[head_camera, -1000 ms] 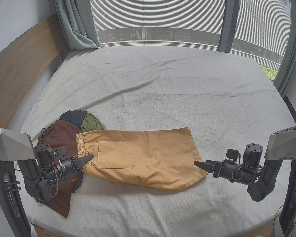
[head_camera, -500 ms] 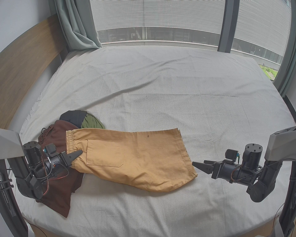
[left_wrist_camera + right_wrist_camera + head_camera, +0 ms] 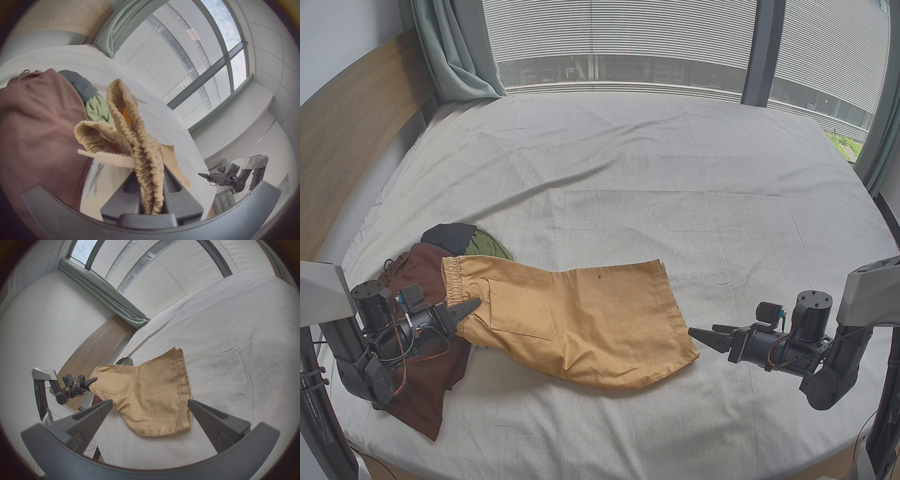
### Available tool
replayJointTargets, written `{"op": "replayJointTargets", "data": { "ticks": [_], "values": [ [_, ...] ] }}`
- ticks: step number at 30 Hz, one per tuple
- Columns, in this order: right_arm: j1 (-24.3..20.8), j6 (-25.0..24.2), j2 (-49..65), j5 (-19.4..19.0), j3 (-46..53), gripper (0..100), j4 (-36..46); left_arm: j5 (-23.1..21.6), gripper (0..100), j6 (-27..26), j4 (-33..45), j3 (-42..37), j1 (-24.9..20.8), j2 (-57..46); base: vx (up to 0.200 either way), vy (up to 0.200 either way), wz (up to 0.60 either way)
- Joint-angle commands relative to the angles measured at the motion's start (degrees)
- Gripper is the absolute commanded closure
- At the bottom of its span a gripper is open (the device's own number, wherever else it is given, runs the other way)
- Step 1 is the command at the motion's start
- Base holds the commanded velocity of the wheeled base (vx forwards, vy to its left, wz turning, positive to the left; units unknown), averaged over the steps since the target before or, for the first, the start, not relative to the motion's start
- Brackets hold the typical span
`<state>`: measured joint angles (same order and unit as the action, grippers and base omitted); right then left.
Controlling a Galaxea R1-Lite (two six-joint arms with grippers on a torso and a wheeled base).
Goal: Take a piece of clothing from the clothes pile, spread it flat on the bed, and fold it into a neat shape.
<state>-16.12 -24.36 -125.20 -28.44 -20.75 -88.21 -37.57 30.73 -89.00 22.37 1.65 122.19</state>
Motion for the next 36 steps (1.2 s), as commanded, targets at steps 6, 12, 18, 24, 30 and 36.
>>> {"op": "replayJointTargets", "data": {
  "ticks": [6, 12, 18, 24, 30, 36],
  "values": [
    [-0.06, 0.01, 0.39, -0.04, -0.08, 0, -0.03, 1.18, 100, 0.03, -0.03, 0.66, -5.6, -1.6, 0.0, 0.0, 0.0],
    [-0.06, 0.01, 0.48, -0.04, -0.08, 0, -0.03, 2.24, 100, 0.29, -0.03, 2.24, -8.33, -1.51, 0.0, 0.0, 0.0],
    [-0.06, 0.01, 0.48, -0.04, -0.08, 0, -0.03, 2.24, 100, 0.47, 0.15, 4.44, -11.75, -0.81, 0.0, 0.0, 0.0],
    [-0.06, 0.01, 0.39, -0.04, -0.17, 0, -0.03, 2.24, 100, 4.16, 0.06, 5.4, -15.01, -0.55, 0.0, 0.0, 0.0],
    [-0.06, 0.01, 0.39, -0.04, -0.17, 0, -0.03, 2.33, 100, 4.51, 0.06, 7.51, -17.2, 1.56, 0.0, 0.0, 0.0],
    [0.03, 0.01, 0.39, -0.04, -0.26, 0, -0.03, 4.17, 100, 4.51, 0.06, 9.53, -20.01, 4.2, 0.0, 0.0, 0.0]
  ]
}}
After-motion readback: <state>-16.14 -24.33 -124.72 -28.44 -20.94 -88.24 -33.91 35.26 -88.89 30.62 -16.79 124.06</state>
